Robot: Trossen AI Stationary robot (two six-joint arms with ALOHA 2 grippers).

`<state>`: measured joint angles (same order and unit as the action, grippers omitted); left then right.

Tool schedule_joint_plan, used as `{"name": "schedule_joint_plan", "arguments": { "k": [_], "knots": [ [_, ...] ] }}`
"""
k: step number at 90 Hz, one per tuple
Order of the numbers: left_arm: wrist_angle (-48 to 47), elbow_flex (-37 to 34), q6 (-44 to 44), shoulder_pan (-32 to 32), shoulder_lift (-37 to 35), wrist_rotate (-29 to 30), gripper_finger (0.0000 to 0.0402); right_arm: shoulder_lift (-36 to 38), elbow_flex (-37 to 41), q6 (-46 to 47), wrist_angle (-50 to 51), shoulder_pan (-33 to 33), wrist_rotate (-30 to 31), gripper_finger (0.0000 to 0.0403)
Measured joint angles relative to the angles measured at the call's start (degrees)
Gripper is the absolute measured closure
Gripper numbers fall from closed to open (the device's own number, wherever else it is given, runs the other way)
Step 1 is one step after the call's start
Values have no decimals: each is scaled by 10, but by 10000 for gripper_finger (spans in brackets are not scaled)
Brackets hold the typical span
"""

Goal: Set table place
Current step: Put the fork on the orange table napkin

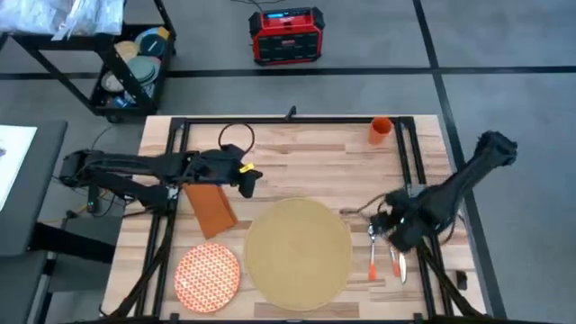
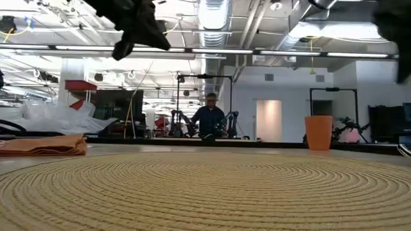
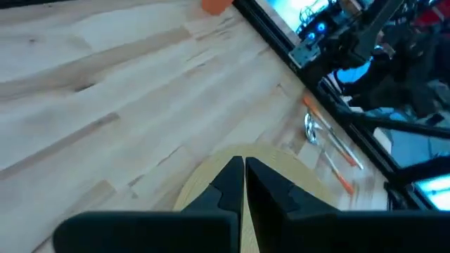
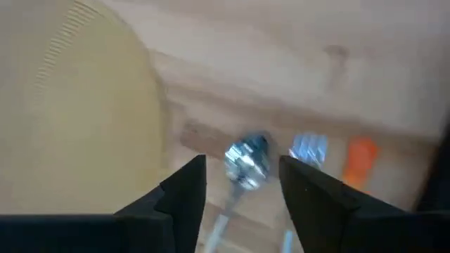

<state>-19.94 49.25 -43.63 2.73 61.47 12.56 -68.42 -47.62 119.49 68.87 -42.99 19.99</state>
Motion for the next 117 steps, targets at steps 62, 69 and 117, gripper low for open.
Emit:
{"name": "schedule_joint_plan", "arguments": {
  "k": [62,69,117],
  "knots": [
    [-63,0,34,52,-72,-94,402,-159,-36,86,-17,-32,-162,201],
    [-63,0,35,52,-71,-94,402,-168,-24,86,-29,-31,-171,207],
    [-63,0,28,52,-72,-94,402,-148,100,91,-220,-7,-168,215]
  ]
}}
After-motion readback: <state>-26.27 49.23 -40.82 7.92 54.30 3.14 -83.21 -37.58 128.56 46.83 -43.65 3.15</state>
